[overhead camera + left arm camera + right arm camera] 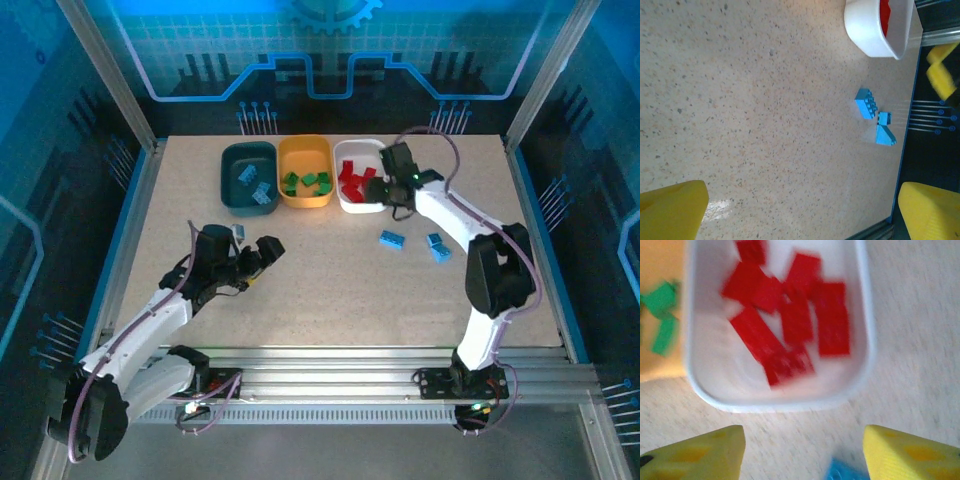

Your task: Sort the legos into containers by color

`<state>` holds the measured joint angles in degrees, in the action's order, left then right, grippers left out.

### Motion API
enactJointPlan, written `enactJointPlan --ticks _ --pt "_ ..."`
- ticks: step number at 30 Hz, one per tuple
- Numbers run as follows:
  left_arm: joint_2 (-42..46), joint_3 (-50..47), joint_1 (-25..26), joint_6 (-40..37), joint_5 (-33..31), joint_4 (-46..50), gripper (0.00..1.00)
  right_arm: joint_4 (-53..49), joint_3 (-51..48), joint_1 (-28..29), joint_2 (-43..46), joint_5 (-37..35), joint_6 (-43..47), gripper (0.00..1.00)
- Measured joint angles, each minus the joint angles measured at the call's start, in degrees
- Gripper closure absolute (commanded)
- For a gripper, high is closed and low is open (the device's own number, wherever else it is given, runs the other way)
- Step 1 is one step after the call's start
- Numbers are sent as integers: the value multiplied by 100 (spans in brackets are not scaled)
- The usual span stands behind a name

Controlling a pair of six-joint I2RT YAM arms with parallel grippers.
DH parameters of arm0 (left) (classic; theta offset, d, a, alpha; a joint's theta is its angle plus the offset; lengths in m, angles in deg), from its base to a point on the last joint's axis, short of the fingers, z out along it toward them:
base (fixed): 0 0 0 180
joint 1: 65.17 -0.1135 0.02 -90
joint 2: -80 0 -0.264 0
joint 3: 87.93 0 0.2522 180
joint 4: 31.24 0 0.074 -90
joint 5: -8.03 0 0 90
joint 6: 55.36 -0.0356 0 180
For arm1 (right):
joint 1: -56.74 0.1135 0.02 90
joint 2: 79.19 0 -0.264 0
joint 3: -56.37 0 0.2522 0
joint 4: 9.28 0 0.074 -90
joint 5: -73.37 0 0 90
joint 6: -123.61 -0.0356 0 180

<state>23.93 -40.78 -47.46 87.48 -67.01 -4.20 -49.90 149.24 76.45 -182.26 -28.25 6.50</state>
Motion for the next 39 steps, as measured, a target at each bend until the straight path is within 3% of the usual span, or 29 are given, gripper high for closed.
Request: enactJointPlan --ticks 2,4,7,17,22,29,34,39 --pt "2 13 0 74 -44 4 1 35 -702 -197 168 13 -138 67" --pt "-7 11 0 131 -37 4 1 44 -1266 -415 179 13 -256 72" --pt "-35 -57 0 243 26 -160 1 -42 -1644 -595 164 0 -295 73" --pt "-9 -452 98 431 232 -433 1 289 -1556 -588 -20 11 -289 74" --pt "-9 -540 181 509 245 -551 1 402 -1565 -247 -35 90 -317 73" --pt "-651 -422 533 527 243 -767 1 549 -1598 817 63 750 -380 72" --pt "-1285 55 852 400 234 -765 1 476 -1838 938 870 1010 -420 72" --pt "-2310 938 1281 358 37 -634 2 282 -1899 828 1740 837 -391 72"
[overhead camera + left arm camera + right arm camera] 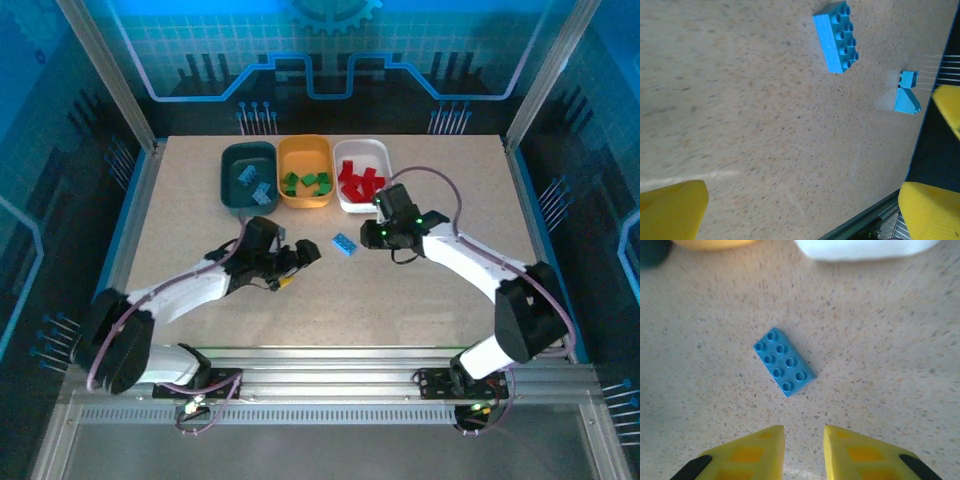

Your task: Sort the legos into containers by color

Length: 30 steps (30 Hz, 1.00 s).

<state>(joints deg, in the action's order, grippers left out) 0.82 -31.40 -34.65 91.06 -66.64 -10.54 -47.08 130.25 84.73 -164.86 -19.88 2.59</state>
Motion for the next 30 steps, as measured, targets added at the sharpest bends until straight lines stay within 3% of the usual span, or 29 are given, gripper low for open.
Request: enactJointPlan --ticks 6,8,14,22,30 --pt "-1554 1628 568 50 -544 509 3 -52 -638 -560 669 -240 -4 71" --pt "-2081 2258 686 79 -767 822 11 -79 -881 -667 782 -302 -2 71" --pt "-3248 3591 820 72 -1226 1506 20 -122 -1355 -1023 1279 -385 26 70" --pt "-4214 4704 857 66 -1825 2402 26 79 -1690 -1211 1923 -293 35 70" --pt "-4704 5388 876 26 -2074 2732 39 166 -1744 -1222 1958 -81 33 69"
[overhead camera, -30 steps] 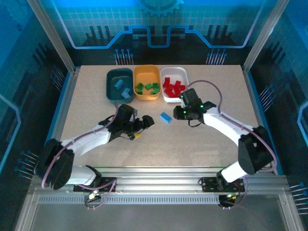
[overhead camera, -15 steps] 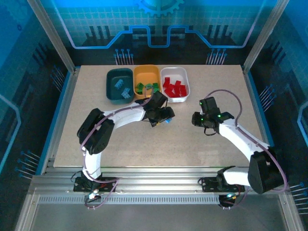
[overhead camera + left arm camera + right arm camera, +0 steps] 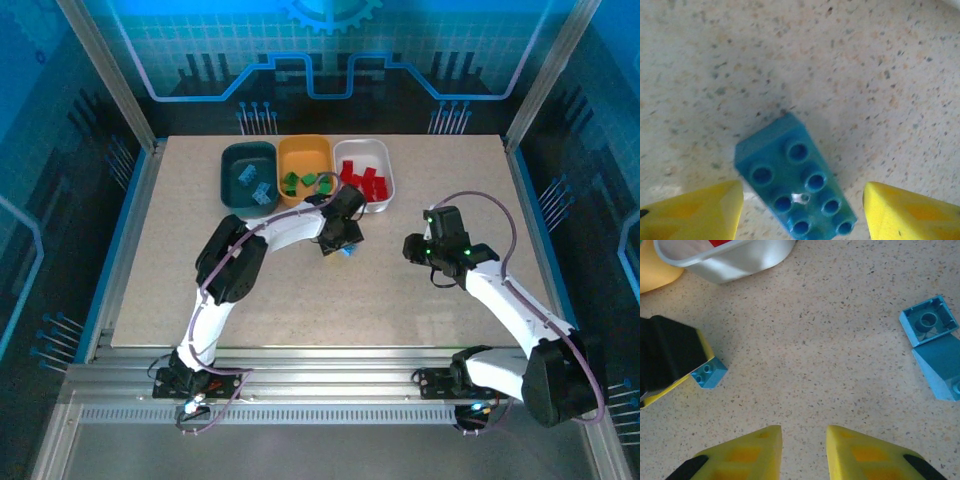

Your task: Sort the legos into containers by color

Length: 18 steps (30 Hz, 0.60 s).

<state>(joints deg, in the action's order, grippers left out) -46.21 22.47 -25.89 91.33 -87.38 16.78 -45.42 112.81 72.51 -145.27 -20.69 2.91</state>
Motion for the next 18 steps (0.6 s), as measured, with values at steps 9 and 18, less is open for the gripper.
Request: enactJointPlan --ticks 9,18 --pt "-61 39 0 -232 -125 127 52 22 -70 0 101 76 0 69" --pt "114 -289 0 -730 -214 -66 74 20 -70 0 116 114 2 69"
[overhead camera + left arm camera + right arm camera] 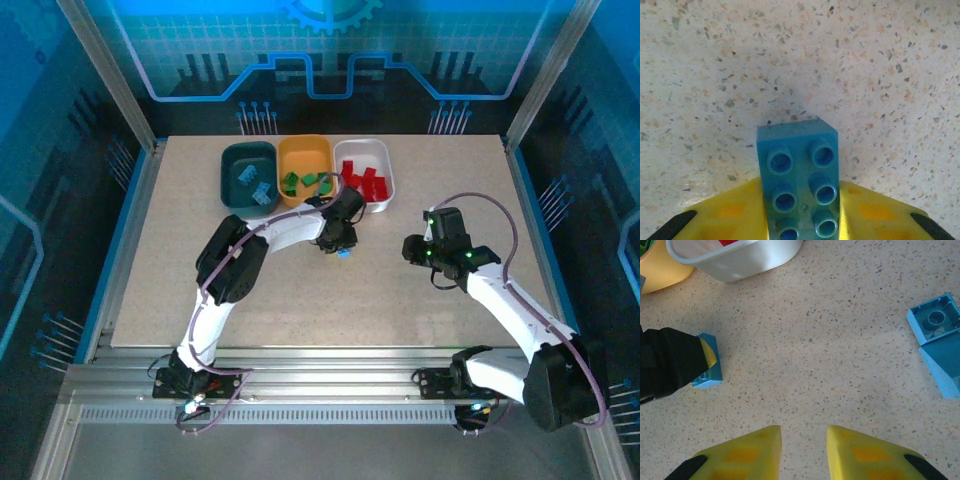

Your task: Sort the legos into containers by color

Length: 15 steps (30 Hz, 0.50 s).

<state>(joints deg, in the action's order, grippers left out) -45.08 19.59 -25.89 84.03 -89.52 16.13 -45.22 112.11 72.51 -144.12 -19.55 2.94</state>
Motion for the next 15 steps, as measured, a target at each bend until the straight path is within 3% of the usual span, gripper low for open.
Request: enactJointPlan --ticks 9,15 --pt "811 -1056 4 -654 -129 -98 87 24 -22 0 0 -2 0 68" --pt "2092 -1523 -81 -1325 -428 184 83 46 -44 0 -63 -2 0 68"
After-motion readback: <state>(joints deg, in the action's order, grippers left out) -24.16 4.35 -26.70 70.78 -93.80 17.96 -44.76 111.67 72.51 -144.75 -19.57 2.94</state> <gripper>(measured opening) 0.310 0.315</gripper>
